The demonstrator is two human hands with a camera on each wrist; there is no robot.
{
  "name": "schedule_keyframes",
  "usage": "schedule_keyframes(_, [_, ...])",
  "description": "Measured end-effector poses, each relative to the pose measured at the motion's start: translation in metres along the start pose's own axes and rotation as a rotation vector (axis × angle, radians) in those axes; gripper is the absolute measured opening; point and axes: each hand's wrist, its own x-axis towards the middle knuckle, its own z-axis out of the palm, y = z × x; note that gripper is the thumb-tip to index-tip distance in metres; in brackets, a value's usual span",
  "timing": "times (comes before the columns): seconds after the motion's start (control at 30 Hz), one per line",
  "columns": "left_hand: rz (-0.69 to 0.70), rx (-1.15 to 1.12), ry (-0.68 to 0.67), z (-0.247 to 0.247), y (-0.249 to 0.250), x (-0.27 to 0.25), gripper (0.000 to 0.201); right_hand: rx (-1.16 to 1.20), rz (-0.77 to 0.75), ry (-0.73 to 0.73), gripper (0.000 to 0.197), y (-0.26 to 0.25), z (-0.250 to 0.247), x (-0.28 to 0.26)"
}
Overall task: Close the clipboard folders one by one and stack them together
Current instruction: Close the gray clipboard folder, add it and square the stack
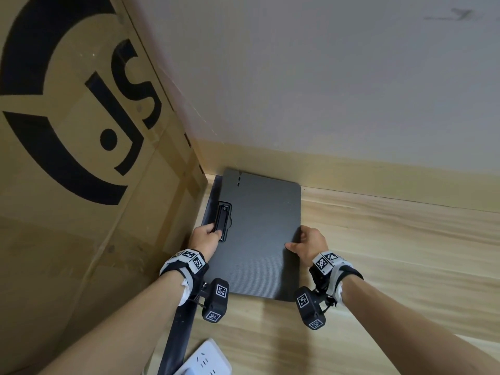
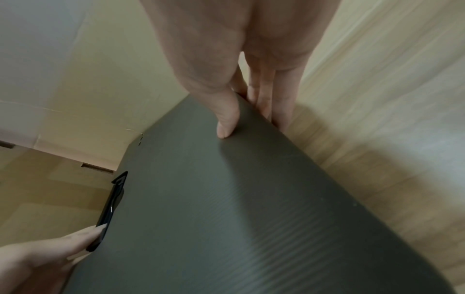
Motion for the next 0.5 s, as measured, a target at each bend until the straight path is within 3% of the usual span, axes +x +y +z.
schedule_keyframes(0.3, [0.002, 0.052, 0.104, 0.004, -0.002, -0.009, 0.043, -0.05, 0.083, 0.034, 0.046, 0.004, 0.002, 0.007])
schedule_keyframes(0.5, [-0.013, 0.041, 0.135, 0.002, 0.0, -0.006, 0.042, 0.014, 0.111, 0.018, 0.036, -0.002, -0.002, -0.004])
